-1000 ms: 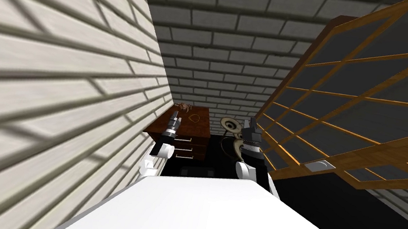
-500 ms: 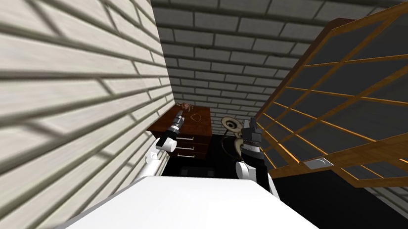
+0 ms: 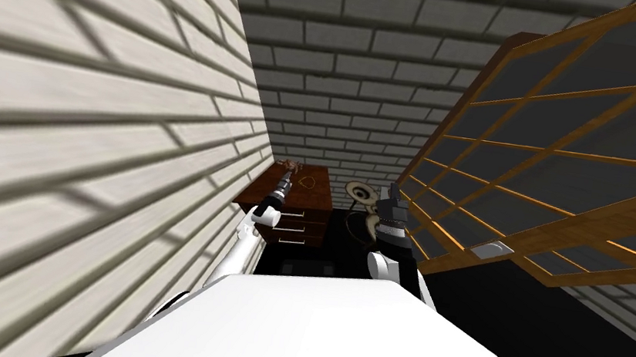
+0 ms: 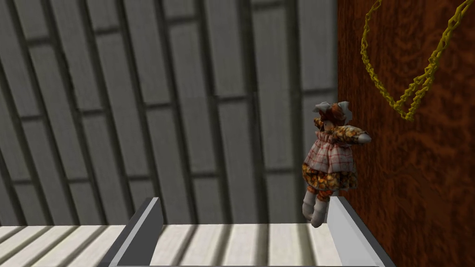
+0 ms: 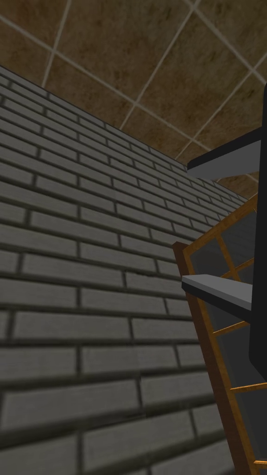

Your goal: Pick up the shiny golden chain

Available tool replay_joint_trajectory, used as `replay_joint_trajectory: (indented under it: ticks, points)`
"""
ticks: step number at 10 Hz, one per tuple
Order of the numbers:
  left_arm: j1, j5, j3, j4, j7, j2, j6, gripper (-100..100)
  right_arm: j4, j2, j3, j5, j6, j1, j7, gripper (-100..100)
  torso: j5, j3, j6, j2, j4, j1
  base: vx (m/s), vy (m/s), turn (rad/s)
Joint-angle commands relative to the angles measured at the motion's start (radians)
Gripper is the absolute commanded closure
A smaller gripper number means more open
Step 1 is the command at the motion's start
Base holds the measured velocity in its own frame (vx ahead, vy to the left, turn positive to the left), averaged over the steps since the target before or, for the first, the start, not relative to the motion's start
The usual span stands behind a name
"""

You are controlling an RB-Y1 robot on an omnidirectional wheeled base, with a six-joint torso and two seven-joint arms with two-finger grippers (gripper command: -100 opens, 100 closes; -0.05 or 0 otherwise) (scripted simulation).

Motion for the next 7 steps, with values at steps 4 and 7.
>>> replay_joint_trajectory:
  ticks: [4, 7]
  points:
    - [-0.128, 0.012, -0.010, 0.122, -0.006, 0.024, 0.125, -100, 0.000, 0.000, 0.000, 0.000, 0.000, 0.000, 0.000, 0, 0.000, 0.000, 0.000, 0.000, 0.000, 0.000, -0.031, 0.045, -0.025]
    - [-0.213, 0.016, -0.012, 0.203, -0.008, 0.031, 0.190, -100, 0.000, 0.000, 0.000, 0.000, 0.000, 0.000, 0.000, 0, 0.000, 0.000, 0.000, 0.000, 0.000, -0.001, -0.030, 0.032, -0.036]
